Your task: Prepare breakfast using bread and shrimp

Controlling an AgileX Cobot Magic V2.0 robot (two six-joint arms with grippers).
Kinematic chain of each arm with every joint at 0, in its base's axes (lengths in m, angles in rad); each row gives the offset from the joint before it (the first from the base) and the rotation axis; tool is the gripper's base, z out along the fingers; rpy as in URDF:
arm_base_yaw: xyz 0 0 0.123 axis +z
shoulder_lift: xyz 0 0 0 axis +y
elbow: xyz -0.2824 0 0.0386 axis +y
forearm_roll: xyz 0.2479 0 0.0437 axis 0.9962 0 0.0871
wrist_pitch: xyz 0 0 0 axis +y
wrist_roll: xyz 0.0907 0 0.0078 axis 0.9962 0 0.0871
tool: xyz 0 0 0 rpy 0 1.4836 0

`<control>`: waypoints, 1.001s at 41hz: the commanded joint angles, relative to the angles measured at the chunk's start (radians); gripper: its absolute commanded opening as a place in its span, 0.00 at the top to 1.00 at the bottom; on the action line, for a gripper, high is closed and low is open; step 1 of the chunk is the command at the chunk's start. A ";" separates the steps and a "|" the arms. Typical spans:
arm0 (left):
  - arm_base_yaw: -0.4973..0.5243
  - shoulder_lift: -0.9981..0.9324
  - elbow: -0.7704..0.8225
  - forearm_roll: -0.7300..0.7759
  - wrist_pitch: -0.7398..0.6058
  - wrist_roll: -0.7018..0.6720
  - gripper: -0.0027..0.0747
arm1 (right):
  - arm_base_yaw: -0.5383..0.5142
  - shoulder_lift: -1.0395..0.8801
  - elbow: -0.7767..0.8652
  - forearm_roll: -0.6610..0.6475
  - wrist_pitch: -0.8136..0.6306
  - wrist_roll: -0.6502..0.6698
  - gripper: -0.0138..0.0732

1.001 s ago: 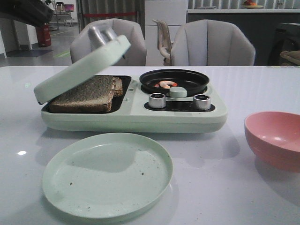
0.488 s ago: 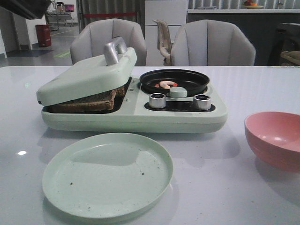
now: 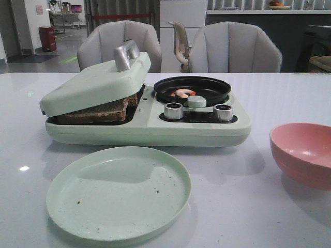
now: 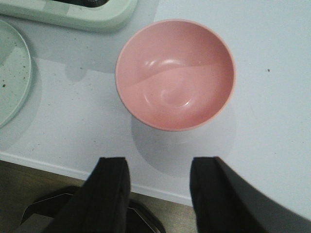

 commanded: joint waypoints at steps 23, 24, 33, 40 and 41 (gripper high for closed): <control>-0.008 -0.015 -0.029 -0.003 -0.059 -0.014 0.84 | -0.001 -0.007 -0.025 -0.001 -0.062 -0.001 0.69; -0.008 -0.015 -0.029 -0.003 -0.059 -0.014 0.84 | -0.001 -0.007 -0.025 -0.001 -0.062 -0.001 0.71; -0.008 -0.015 -0.029 -0.003 -0.059 -0.014 0.84 | -0.001 -0.007 -0.025 -0.001 -0.061 -0.001 0.80; -0.008 -0.015 -0.029 -0.003 -0.060 -0.014 0.84 | -0.001 -0.007 -0.025 0.000 -0.051 -0.001 0.80; -0.008 -0.015 -0.029 -0.003 -0.060 -0.014 0.84 | -0.001 -0.007 -0.025 0.000 -0.051 -0.001 0.80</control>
